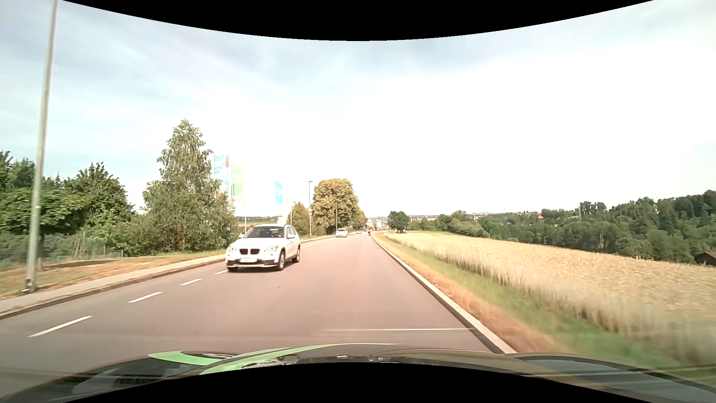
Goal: Follow the waypoints while adhering to traffic rules and regulations
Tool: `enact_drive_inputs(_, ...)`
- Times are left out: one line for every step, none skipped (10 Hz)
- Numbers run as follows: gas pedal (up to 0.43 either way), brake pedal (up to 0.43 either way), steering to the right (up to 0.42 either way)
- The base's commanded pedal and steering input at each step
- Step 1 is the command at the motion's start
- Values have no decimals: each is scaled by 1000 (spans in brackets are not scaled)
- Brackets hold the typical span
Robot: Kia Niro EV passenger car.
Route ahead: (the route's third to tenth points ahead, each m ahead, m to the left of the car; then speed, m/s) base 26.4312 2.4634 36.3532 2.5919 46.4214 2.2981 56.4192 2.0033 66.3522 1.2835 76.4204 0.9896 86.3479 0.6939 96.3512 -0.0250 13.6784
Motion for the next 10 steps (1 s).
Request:
enact_drive_inputs(8,0,2)
enact_drive_inputs(0,0,2)
enact_drive_inputs(0,0,1)
enact_drive_inputs(0,0,1)
enact_drive_inputs(0,0,0)
enact_drive_inputs(0,0,0)
enact_drive_inputs(0,0,0)
enact_drive_inputs(0,0,0)
enact_drive_inputs(0,0,0)
enact_drive_inputs(0,0,0)
